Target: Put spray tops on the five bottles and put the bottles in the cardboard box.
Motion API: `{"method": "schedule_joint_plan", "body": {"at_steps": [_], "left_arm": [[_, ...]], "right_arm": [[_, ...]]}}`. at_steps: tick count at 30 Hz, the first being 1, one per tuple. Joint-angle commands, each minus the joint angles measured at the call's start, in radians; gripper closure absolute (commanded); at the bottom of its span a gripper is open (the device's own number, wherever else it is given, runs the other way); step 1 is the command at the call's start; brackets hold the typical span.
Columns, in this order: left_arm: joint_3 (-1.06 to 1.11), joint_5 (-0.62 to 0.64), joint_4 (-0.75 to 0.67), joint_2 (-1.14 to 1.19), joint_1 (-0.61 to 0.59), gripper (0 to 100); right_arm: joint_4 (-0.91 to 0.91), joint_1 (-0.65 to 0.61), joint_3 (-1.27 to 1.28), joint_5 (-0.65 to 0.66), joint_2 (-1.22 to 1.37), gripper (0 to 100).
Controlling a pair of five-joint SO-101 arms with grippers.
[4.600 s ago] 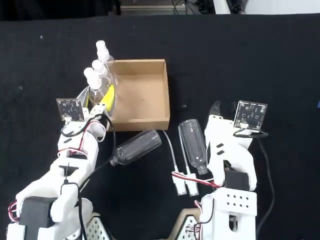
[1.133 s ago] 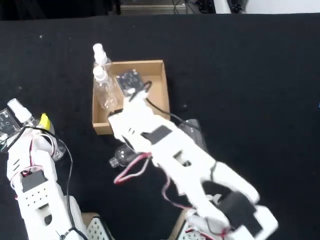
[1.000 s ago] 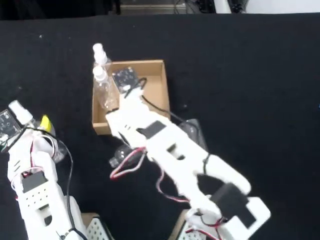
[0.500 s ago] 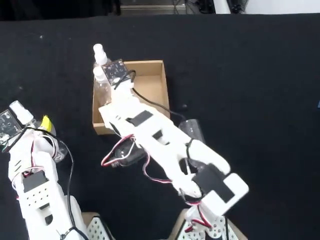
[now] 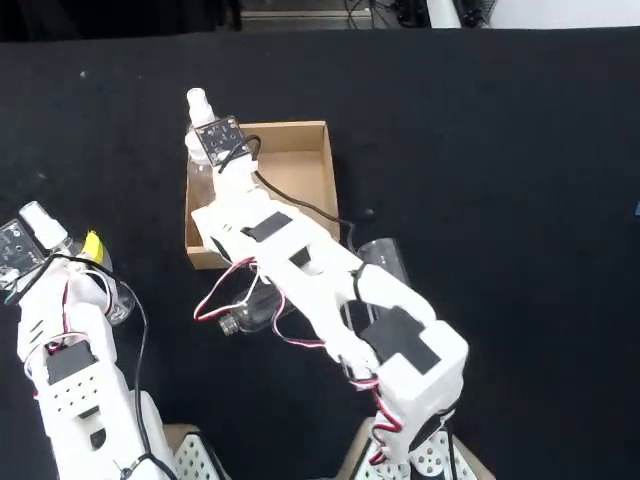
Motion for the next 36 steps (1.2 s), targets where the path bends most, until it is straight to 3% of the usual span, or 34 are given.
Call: {"method": "schedule_joint_plan", "body": {"at_steps": [1,25,36], "left_arm": [[-0.018,-0.005,-0.005,-0.002,0.013,93],[-0.018,-0.005,-0.005,-0.002,0.013,93],[-0.022,-0.005,0.000,-0.002,0.018,93]], "right_arm": [[-0.029,0.011,-0.077,-0.002,-0.004,98.8],[-0.114,0.025,-0.054,0.000,0.001,98.7],[0.149,0.025,-0.053,0.000,-0.206,98.7]]}}
